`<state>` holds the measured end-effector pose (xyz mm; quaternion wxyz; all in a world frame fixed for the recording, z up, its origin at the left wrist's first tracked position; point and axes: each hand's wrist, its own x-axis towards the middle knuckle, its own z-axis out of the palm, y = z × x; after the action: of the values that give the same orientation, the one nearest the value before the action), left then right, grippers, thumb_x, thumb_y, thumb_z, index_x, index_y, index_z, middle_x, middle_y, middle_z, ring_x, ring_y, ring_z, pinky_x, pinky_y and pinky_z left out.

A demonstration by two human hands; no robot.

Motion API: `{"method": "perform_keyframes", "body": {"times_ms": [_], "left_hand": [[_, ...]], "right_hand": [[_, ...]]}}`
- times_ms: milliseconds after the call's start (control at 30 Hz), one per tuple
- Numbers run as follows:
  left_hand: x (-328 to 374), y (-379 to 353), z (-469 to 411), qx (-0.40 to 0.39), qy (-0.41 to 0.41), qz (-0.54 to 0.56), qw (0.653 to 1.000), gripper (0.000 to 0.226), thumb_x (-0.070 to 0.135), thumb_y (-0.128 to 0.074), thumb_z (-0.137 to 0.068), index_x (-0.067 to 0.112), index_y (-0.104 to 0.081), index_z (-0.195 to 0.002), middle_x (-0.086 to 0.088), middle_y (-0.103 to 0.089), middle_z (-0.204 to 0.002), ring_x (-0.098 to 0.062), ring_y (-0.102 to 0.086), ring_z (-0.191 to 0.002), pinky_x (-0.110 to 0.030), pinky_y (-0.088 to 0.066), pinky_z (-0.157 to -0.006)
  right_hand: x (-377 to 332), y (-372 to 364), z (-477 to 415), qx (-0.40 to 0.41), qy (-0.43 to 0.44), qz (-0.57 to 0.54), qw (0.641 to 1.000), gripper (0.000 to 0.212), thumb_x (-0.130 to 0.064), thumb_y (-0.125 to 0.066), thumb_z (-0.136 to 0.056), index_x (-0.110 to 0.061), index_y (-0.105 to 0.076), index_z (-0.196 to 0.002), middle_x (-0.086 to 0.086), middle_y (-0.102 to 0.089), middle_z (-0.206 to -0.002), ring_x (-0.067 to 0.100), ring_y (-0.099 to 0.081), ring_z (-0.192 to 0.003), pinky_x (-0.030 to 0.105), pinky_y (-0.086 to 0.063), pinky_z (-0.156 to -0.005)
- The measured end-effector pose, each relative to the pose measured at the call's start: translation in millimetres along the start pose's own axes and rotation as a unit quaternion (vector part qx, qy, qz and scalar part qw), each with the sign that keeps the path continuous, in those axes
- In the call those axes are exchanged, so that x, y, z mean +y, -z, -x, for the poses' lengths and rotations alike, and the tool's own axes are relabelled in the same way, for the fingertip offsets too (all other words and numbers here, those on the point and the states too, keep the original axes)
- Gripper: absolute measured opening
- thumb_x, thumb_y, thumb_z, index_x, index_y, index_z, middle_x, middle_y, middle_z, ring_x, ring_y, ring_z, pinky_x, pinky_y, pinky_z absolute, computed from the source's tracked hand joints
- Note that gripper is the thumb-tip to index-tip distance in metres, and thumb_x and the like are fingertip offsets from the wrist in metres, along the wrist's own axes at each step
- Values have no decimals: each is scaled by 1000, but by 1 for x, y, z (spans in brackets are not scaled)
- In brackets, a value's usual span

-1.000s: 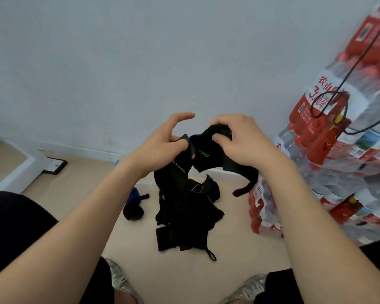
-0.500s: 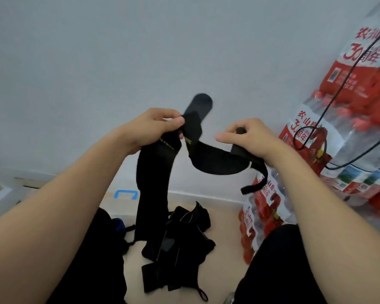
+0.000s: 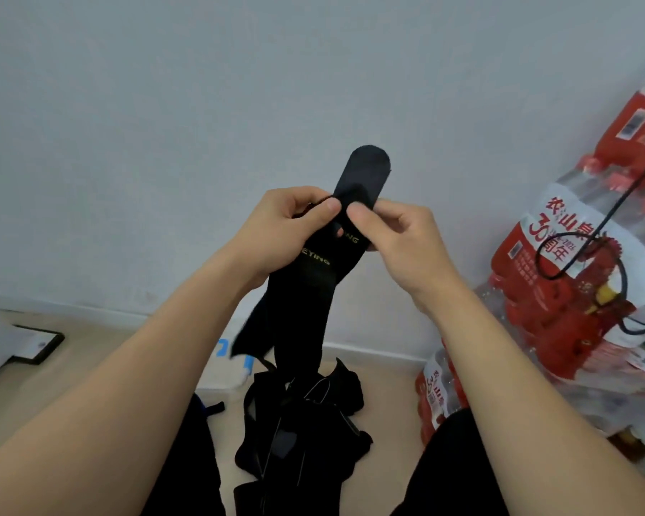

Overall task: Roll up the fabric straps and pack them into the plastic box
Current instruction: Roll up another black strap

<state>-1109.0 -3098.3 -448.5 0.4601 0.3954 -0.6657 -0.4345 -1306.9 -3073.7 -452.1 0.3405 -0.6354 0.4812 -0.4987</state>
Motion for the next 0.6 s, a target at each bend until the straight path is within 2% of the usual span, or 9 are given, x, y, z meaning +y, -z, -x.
{"method": "perform_keyframes", "body": {"times_ms": [67, 133, 200, 300, 367, 433, 467, 533, 600], "left_hand": [[0, 1, -4, 0, -11, 24, 1000, 19, 25, -61, -112, 17, -77, -119, -8, -83, -99, -16, -78, -89, -27, -63, -81], [-4, 4, -8, 5, 3, 34, 999, 25, 24, -60, -113, 23, -67, -136, -6, -83, -108, -21, -81, -99, -37, -66, -88], [-8, 10, -11, 34, 19, 22, 999, 27, 24, -59, -112, 21, -63, -139, -1, -83, -113, -21, -80, -105, -44, -65, -94], [-15, 20, -13, 31, 19, 9, 999, 22, 20, -59, -112, 16, -72, -129, 2, -82, -117, -19, -79, -107, -36, -65, -92], [-18, 25, -12, 40, 24, 13, 999, 20, 19, -60, -111, 17, -75, -124, 2, -83, -115, -20, -80, -106, -32, -66, -88], [-20, 28, -12, 70, 43, 50, 995, 20, 19, -60, -110, 20, -73, -126, -2, -84, -110, -22, -81, -102, -31, -66, -82], [-19, 29, -12, 82, 54, 70, 993, 21, 20, -60, -111, 21, -72, -127, -3, -84, -109, -23, -81, -101, -31, -66, -80], [-19, 29, -12, 91, 67, 98, 989, 21, 20, -58, -112, 22, -71, -128, -5, -84, -109, -24, -82, -99, -30, -65, -77], [-18, 28, -12, 92, 79, 132, 984, 20, 19, -58, -112, 19, -71, -127, -7, -83, -111, -25, -82, -98, -30, -65, -76]], "right_hand": [[6, -8, -7, 76, 29, -38, 996, 32, -28, -67, -105, 2, -76, -97, 23, -78, -91, 44, -75, -91, 66, -59, -91], [9, -9, -15, 138, 29, -82, 987, 22, -20, -65, -105, -1, -75, -101, 28, -75, -96, 33, -71, -84, 55, -60, -86], [10, -5, -22, 170, 35, -112, 978, 16, -19, -66, -101, -4, -72, -101, 38, -67, -98, 25, -57, -84, 43, -49, -80], [11, 2, -26, 185, 53, -108, 975, 13, -19, -68, -93, -6, -69, -91, 16, -61, -80, 21, -51, -79, 36, -43, -74], [9, 3, -25, 199, 48, -87, 975, 22, -21, -64, -84, -9, -56, -68, 1, -45, -66, 15, -41, -66, 29, -36, -61], [6, 1, -22, 186, 34, -76, 979, 36, -23, -62, -82, -16, -38, -56, 3, -30, -58, 23, -31, -57, 32, -29, -51], [6, 0, -21, 168, 26, -64, 983, 42, -25, -64, -85, -14, -36, -55, 7, -29, -58, 26, -30, -55, 34, -30, -51], [6, -1, -18, 96, 18, -19, 995, 50, -30, -72, -94, -15, -46, -54, -1, -39, -54, 18, -39, -53, 26, -34, -52], [7, -2, -12, -20, 12, 12, 1000, 48, -36, -74, -102, -21, -65, -58, -14, -56, -56, 5, -51, -53, 18, -42, -56]]}}
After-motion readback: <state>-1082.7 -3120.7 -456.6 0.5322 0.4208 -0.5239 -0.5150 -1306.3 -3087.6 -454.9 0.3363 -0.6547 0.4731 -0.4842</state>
